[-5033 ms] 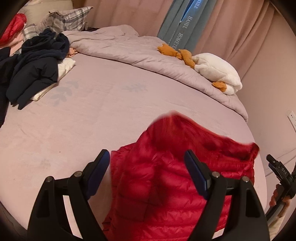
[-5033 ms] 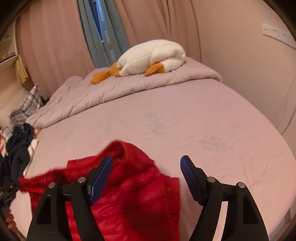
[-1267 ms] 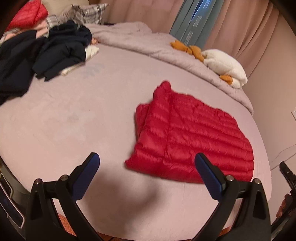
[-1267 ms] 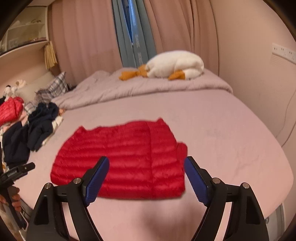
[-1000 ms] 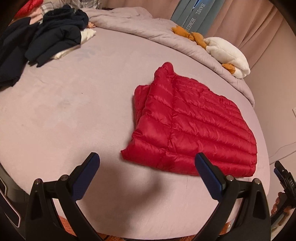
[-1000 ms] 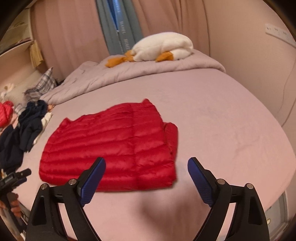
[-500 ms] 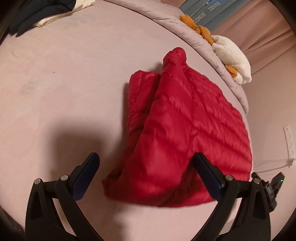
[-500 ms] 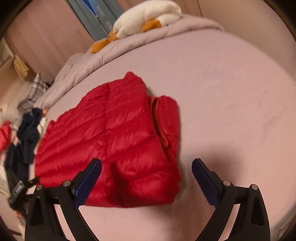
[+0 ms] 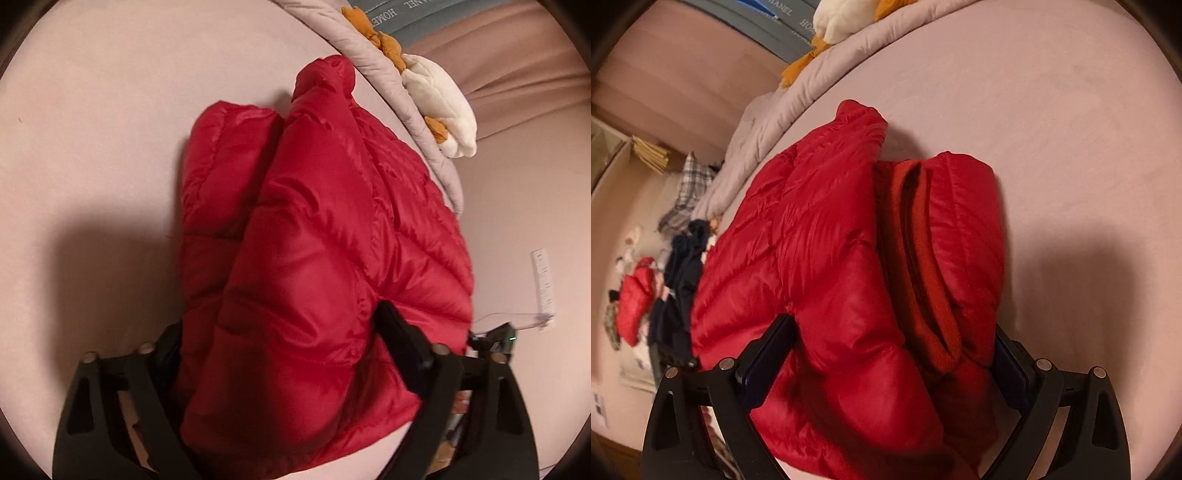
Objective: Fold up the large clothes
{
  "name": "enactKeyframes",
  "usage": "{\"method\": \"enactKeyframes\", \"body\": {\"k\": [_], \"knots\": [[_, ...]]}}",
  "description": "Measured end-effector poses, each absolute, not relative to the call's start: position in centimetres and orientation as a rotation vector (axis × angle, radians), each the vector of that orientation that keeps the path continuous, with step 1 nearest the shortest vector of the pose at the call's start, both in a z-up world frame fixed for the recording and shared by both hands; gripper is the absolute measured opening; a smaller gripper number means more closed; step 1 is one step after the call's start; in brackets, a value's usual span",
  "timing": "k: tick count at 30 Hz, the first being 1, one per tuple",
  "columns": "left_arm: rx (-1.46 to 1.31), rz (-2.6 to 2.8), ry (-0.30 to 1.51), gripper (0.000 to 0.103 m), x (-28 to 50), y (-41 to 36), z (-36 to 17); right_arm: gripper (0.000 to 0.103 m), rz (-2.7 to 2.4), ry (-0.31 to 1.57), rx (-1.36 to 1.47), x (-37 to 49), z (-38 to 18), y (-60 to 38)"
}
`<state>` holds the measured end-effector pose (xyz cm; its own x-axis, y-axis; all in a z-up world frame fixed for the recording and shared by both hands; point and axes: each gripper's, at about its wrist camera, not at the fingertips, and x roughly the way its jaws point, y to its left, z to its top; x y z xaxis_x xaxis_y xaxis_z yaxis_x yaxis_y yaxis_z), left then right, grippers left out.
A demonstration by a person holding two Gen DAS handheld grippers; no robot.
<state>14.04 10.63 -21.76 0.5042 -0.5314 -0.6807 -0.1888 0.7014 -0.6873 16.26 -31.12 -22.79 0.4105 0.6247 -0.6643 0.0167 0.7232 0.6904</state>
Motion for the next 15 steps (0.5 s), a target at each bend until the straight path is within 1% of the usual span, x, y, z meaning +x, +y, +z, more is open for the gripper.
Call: {"method": "enactKeyframes", "body": {"k": [1,2,3,4,5,6,7,8,9,11,12,15], "knots": [[-0.822,-0.247,1.053,0.075,14.1,10.7,-21.8,0.097,0.429,1.096,0.684,16.2,-22.8,-31.1],[-0.833,-0.253,1.053,0.065,14.1,10.5,-21.8,0.097,0.435,1.097,0.681,16.3,-22.8,-31.2],[-0.832,-0.259,1.052,0.060,14.1,10.4,-21.6,0.096,0.445,1.097,0.674,16.3,-22.8,-31.1],[-0.824,-0.261,1.048,0.052,14.0,10.1,-21.4,0.095,0.448,1.096,0.670,16.3,-22.7,-31.1],[-0.823,-0.254,1.041,0.045,13.8,9.9,-21.0,0.089,0.456,1.096,0.668,16.3,-22.7,-30.9],[-0.822,-0.250,1.038,0.042,13.7,9.7,-20.8,0.077,0.475,1.096,0.670,16.3,-22.6,-30.7],[-0.817,-0.240,1.032,0.038,13.5,9.5,-20.2,0.070,0.487,1.094,0.679,16.8,-22.7,-30.8],[-0.803,-0.233,1.019,0.034,13.1,9.3,-19.5,0.056,0.501,1.086,0.688,16.5,-22.4,-30.7],[-0.788,-0.229,1.006,0.032,13.0,9.0,-19.0,0.044,0.498,1.074,0.675,16.2,-21.8,-30.5],[-0.748,-0.220,0.971,0.029,12.2,8.5,-17.2,0.033,0.476,1.051,0.627,15.4,-20.5,-30.2],[-0.745,-0.222,0.956,0.029,11.9,8.4,-16.6,0.030,0.452,1.035,0.589,14.8,-19.5,-29.9],[-0.709,-0.208,0.905,0.027,10.5,8.2,-14.0,0.026,0.426,0.995,0.542,13.3,-17.1,-29.5]]}}
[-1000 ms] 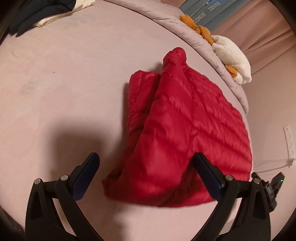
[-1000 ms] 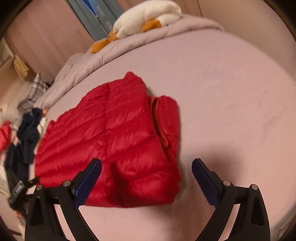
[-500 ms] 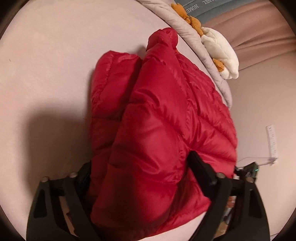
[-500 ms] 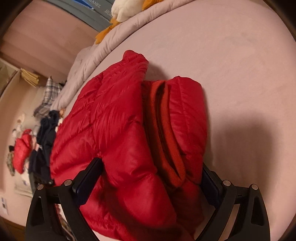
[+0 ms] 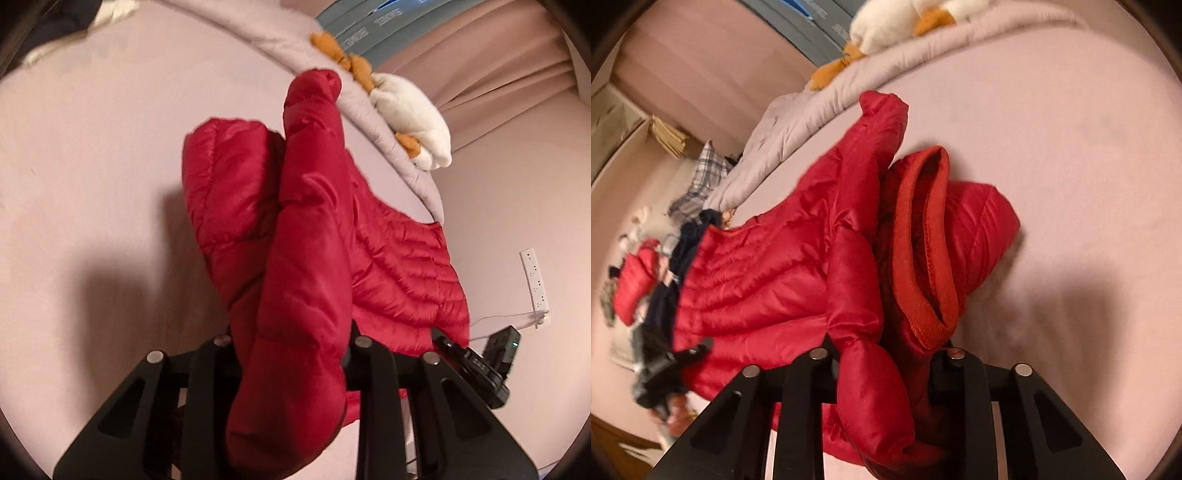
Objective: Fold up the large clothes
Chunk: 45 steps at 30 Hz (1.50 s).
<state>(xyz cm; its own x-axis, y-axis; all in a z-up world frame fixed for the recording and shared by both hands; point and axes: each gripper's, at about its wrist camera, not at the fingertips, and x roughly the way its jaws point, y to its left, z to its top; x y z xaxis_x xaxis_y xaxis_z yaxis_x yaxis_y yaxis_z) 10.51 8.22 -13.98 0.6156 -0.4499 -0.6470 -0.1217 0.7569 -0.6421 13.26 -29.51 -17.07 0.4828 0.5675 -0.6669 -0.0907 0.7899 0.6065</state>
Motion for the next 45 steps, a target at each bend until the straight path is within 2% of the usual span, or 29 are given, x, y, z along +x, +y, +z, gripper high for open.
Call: {"method": "enactKeyframes", "body": {"k": [9,17,27,45], "knots": [[-0.664,-0.232,0.793,0.027,6.0,8.8,-9.0,0.026,0.454,0.851,0.474,8.9,-11.7,-29.1],[-0.628,-0.235,0.735,0.028,4.1,9.2,-6.3,0.026,0.475,0.808,0.430,8.9,-10.7,-27.7],[-0.589,-0.235,0.692,0.028,2.9,10.0,-6.0,0.026,0.480,0.760,0.374,8.3,-8.9,-26.2],[-0.499,-0.267,0.671,0.029,3.4,8.6,-5.7,0.027,0.400,0.746,0.365,7.4,-8.9,-27.8]]}}
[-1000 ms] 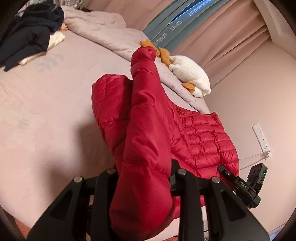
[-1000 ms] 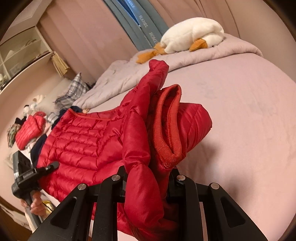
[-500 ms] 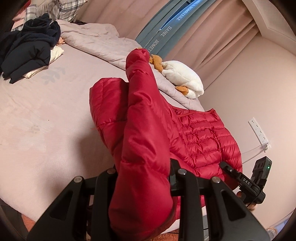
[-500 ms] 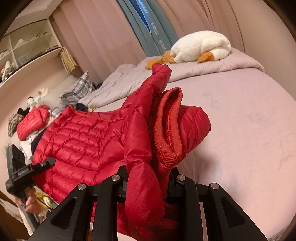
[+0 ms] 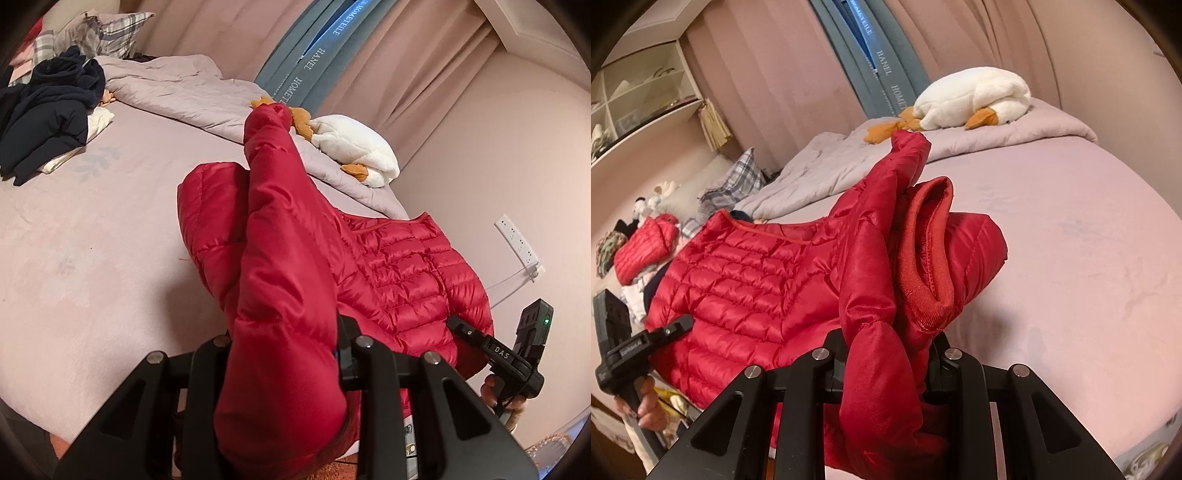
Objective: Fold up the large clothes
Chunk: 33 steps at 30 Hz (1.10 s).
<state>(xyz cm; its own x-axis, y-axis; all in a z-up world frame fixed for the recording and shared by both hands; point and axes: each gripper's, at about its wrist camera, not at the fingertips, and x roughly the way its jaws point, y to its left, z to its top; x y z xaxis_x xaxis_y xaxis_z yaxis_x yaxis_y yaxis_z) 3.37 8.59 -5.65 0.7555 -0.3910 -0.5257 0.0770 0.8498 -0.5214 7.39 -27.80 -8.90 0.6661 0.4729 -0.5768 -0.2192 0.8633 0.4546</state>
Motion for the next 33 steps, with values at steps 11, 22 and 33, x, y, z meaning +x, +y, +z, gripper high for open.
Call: {"method": "enactKeyframes", "body": {"k": [11,22,33], "knots": [[-0.342,-0.185,0.670,0.029,7.1,5.5,-6.5,0.027,0.291,0.723,0.309,8.5,-9.1,-26.9],[-0.241,-0.100,0.679,0.029,11.9,3.6,-9.4,0.027,0.242,0.765,0.290,13.7,-12.5,-25.6],[-0.272,0.004,0.856,0.033,14.4,5.6,-16.8,0.028,0.164,0.903,0.267,15.0,-17.4,-25.6]]}}
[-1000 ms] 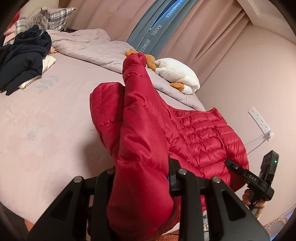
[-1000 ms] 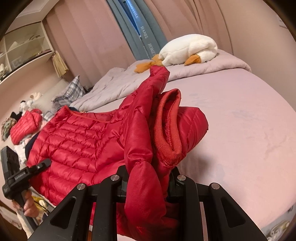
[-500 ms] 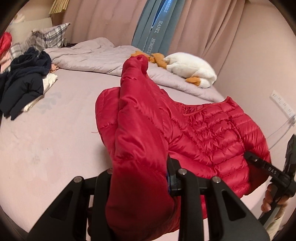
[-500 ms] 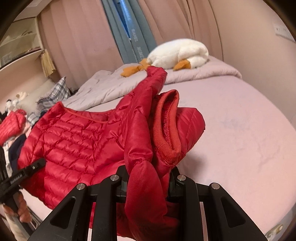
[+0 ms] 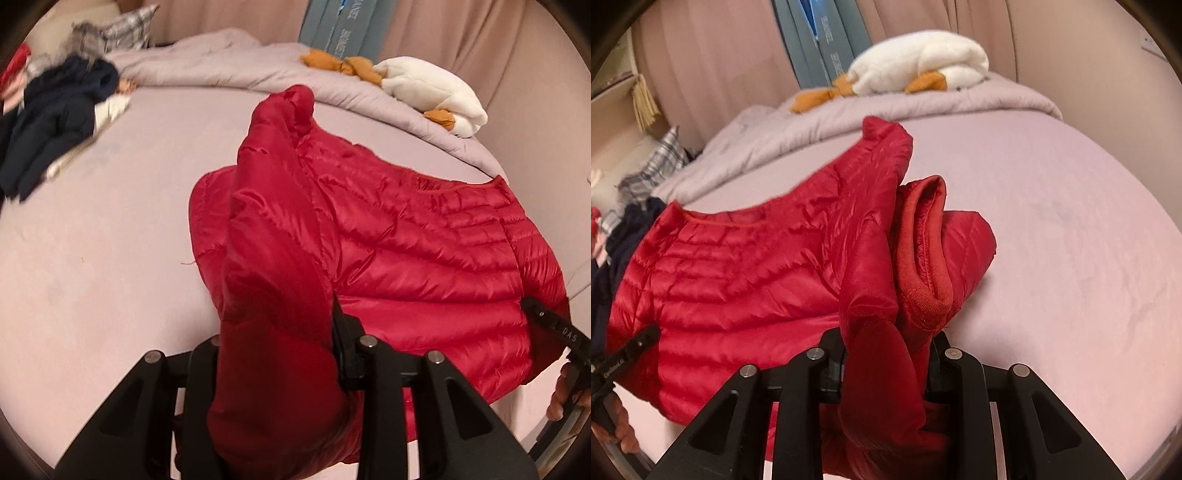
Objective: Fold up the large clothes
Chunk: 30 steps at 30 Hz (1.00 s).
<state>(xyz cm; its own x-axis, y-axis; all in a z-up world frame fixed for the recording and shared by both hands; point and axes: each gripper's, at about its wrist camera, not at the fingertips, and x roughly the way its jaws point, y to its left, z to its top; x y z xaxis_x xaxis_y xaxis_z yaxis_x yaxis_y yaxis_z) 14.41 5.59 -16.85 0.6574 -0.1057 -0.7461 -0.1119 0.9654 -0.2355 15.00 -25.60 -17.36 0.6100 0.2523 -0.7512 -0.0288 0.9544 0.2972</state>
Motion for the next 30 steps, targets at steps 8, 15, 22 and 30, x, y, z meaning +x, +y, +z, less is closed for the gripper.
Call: {"method": "enactKeyframes", "body": {"k": [8,15,22,30], "knots": [[-0.251,0.029,0.903,0.049,13.5,5.4,-17.9,0.043,0.121,0.952,0.261,14.5,-18.4,-26.1],[-0.288,0.052,0.934,0.068,12.5,6.5,-16.9,0.074,0.066,0.948,0.282,13.4,-17.9,-27.9],[-0.287,0.086,0.853,0.098,9.1,6.6,-13.6,0.089,0.010,0.830,0.225,10.2,-14.3,-28.7],[-0.342,0.053,0.737,0.103,5.5,6.2,-8.9,0.102,0.089,0.679,0.221,7.6,-8.4,-28.1]]}}
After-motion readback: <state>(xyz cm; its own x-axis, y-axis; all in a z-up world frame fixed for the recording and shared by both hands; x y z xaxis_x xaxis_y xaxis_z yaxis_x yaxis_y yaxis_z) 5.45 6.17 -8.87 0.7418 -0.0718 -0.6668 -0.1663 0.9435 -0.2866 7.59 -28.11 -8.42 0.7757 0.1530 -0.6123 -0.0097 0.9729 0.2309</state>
